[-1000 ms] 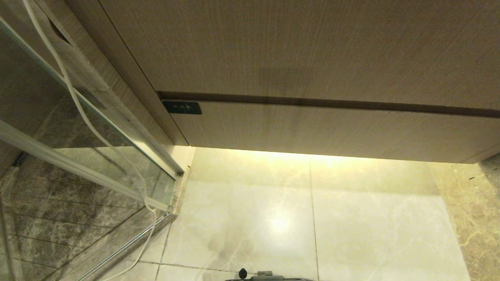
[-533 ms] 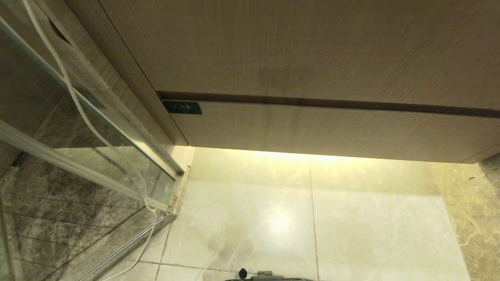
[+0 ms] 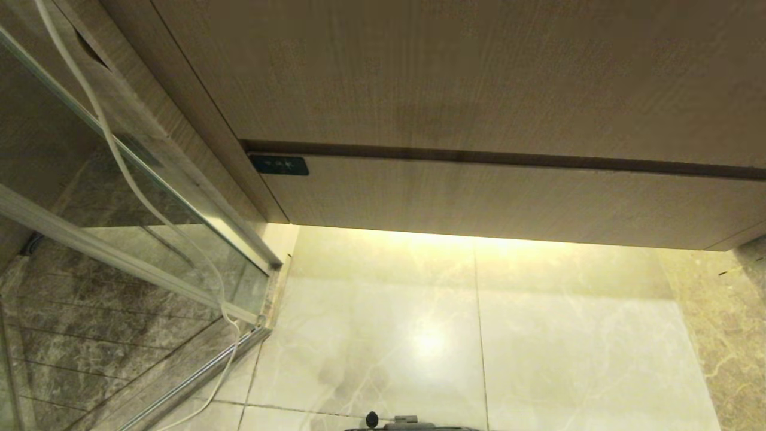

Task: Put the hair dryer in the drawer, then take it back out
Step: Pull open the drawer

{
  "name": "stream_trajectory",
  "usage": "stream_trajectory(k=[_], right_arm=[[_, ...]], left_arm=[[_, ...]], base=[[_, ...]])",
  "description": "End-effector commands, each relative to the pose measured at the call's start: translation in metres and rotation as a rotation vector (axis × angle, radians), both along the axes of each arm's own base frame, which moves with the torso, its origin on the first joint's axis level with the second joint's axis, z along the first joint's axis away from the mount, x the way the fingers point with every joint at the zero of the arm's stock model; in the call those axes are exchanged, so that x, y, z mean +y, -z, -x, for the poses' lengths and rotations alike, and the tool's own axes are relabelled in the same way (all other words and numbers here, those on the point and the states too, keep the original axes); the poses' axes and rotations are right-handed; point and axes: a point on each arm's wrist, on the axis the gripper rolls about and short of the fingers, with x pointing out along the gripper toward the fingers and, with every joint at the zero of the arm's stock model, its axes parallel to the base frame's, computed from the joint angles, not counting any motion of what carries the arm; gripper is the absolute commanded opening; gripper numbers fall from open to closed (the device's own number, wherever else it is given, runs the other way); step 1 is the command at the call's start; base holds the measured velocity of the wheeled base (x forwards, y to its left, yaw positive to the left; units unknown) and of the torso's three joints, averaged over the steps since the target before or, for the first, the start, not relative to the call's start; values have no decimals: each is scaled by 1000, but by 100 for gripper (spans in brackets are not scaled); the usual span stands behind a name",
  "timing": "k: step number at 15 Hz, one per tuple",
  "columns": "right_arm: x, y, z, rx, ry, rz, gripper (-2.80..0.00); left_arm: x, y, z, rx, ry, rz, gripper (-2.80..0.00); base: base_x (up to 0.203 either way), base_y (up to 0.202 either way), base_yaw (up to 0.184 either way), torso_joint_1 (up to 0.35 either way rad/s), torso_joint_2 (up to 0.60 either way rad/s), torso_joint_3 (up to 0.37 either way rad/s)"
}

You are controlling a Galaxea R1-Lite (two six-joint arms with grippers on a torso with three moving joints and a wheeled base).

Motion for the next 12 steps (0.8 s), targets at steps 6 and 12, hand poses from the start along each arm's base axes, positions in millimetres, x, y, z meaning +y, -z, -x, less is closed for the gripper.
stream_trajectory(k=[6,12], right_arm=[[3,-169,-82,406,-161,211,-280],[6,-139,-177,706,-371,546,-280]], left_arm=[[0,0,0,0,0,0,-280],[0,0,0,-2,0,0,-280]], base=[[0,0,0,0,0,0],[0,0,0,0,0,0]])
